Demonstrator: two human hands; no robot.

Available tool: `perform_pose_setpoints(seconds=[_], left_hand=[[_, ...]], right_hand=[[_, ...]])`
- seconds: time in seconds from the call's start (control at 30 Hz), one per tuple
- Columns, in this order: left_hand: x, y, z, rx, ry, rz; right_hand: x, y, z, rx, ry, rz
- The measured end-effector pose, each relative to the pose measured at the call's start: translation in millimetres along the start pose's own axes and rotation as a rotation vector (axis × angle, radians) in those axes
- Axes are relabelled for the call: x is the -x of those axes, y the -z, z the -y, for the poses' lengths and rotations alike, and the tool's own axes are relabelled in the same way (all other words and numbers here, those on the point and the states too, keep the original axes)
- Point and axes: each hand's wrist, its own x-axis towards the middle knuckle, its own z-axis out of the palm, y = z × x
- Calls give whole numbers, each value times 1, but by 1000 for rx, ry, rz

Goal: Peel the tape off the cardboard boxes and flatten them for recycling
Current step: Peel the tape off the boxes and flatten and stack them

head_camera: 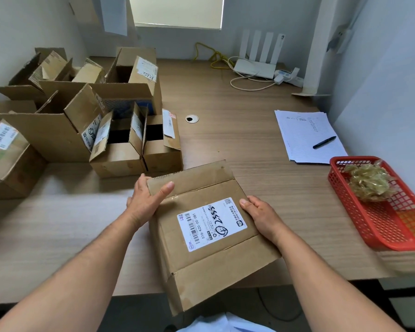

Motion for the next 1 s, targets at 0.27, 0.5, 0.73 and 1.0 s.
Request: perform_pose_setpoints(seconds=[0.27,0.5,0.73,1.0], left_hand=[[10,1,13,-22,52,-147],[31,-8,16,73,109,-141],[45,-5,20,229,232,-70],[47,15,25,336,201,-137]], right_hand=[[0,-14,-1,57,42,-8],[8,-26,3,81,45,-92],[8,-44,8,186,62,-33],[18,-72,16,325,91,-55]])
